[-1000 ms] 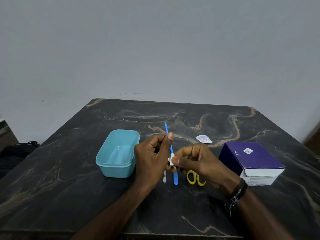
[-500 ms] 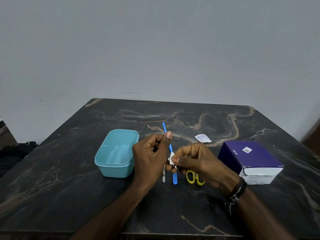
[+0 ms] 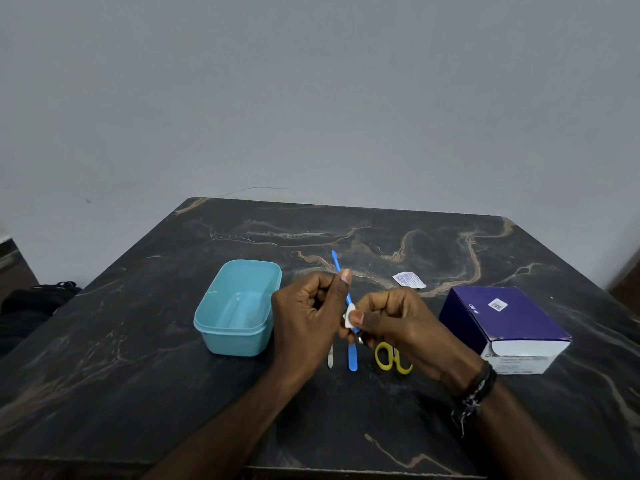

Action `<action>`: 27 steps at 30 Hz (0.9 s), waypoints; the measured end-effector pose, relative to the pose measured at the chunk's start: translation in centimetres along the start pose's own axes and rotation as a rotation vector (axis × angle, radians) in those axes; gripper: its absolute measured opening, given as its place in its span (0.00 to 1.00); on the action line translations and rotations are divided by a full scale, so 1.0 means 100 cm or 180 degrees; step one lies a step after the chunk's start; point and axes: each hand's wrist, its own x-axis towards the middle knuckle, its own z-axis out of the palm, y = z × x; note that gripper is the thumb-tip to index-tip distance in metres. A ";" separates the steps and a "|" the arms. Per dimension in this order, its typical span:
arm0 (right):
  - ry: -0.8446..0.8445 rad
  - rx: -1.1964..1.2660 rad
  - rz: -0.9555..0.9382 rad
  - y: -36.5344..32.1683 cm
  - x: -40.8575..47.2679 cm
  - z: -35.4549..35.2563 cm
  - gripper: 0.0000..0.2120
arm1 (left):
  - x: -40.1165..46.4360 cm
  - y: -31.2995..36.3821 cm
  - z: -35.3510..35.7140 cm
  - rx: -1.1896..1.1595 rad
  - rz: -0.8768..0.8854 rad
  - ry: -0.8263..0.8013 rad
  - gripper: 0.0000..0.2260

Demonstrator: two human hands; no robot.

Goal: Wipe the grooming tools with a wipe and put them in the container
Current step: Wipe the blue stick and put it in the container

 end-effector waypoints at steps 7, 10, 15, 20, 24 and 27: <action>-0.0080 0.0007 0.0039 0.001 -0.001 -0.001 0.09 | -0.001 0.003 0.000 0.0066 0.0062 0.0017 0.13; -0.0270 -0.0065 0.0135 0.000 -0.002 -0.002 0.12 | 0.001 0.002 0.000 0.0109 0.0091 0.0110 0.14; 0.0075 0.0018 0.0007 0.001 -0.001 0.001 0.09 | -0.001 -0.001 0.000 0.0051 0.0074 -0.0026 0.14; -0.0073 -0.0058 0.0003 0.002 -0.002 0.000 0.09 | -0.001 0.003 0.000 0.0022 0.0018 0.0002 0.15; -0.0249 -0.0198 0.0115 0.001 -0.002 -0.002 0.14 | 0.000 -0.001 -0.001 0.0140 0.0105 0.0038 0.17; -0.0087 -0.0164 0.0068 0.000 -0.002 -0.001 0.12 | -0.001 -0.001 -0.001 0.0237 0.0155 -0.0062 0.17</action>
